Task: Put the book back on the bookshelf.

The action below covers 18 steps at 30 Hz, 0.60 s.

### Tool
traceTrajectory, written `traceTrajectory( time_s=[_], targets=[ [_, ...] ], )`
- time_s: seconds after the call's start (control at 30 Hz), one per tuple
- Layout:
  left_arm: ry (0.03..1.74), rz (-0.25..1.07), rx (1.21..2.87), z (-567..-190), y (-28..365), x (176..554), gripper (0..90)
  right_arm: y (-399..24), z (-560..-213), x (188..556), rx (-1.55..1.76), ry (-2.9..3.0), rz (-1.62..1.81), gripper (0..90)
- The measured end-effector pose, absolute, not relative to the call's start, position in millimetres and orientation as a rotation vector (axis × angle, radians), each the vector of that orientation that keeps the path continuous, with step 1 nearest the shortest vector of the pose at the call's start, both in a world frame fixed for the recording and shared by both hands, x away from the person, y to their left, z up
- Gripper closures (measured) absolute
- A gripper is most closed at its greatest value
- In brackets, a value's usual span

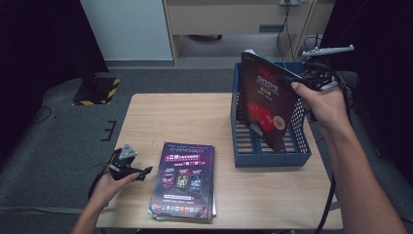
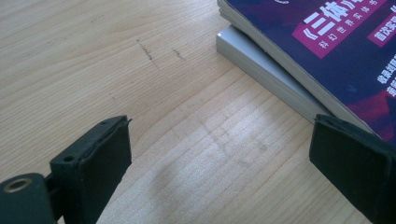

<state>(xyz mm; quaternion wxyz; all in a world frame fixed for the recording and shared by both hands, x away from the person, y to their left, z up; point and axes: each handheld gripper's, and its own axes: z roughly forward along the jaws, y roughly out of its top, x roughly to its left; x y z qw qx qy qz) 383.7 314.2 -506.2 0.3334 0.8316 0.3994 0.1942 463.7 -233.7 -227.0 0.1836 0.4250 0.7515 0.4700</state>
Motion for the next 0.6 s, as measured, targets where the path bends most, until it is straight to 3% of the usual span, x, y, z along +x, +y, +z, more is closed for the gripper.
traceTrajectory(
  time_s=[0.6],
  targets=[
    [1.033,0.52,2.199,-508.9,309.5,383.4,5.6,-210.6,-224.7,472.3,1.223,2.096,1.304,87.1]
  ],
)
